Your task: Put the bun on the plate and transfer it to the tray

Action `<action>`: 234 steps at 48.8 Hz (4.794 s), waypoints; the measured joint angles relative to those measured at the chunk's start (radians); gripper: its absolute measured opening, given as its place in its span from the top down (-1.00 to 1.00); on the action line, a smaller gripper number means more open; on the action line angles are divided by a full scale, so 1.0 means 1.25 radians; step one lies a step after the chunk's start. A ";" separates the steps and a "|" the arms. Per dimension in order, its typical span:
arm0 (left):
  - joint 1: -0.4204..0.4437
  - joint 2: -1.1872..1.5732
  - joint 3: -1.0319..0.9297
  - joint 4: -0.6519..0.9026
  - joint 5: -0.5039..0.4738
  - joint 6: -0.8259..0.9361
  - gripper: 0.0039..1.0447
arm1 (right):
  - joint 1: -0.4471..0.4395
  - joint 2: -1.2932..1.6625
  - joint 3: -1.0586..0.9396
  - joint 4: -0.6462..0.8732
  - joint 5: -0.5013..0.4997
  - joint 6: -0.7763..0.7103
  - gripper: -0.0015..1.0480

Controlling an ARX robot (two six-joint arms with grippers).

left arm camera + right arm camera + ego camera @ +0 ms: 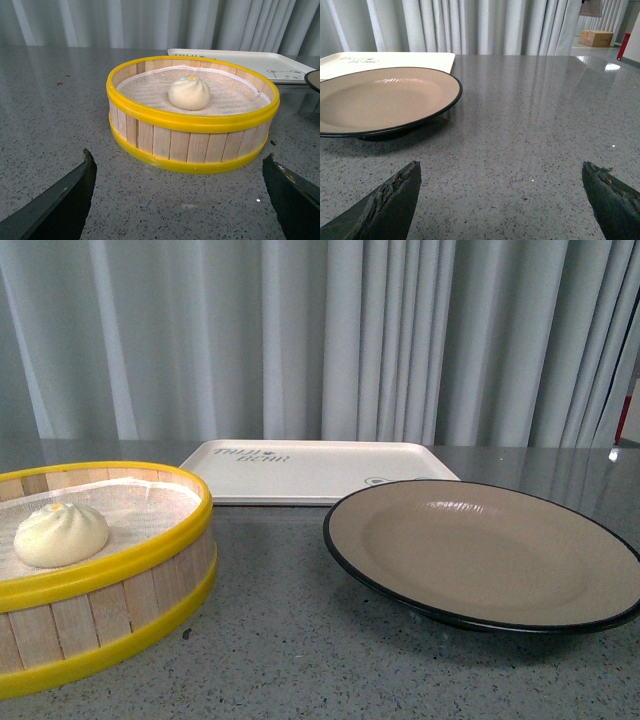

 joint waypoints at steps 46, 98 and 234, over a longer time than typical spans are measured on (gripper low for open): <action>0.000 0.000 0.000 0.000 0.000 0.000 -0.88 | 0.000 0.000 0.000 0.000 0.000 0.000 -0.84; -0.081 0.833 0.544 0.114 0.008 0.046 -0.88 | 0.000 0.000 0.000 0.000 0.000 0.000 -0.84; -0.302 1.158 0.809 0.152 -0.064 0.007 0.93 | 0.000 0.000 0.000 0.000 0.000 0.000 -0.84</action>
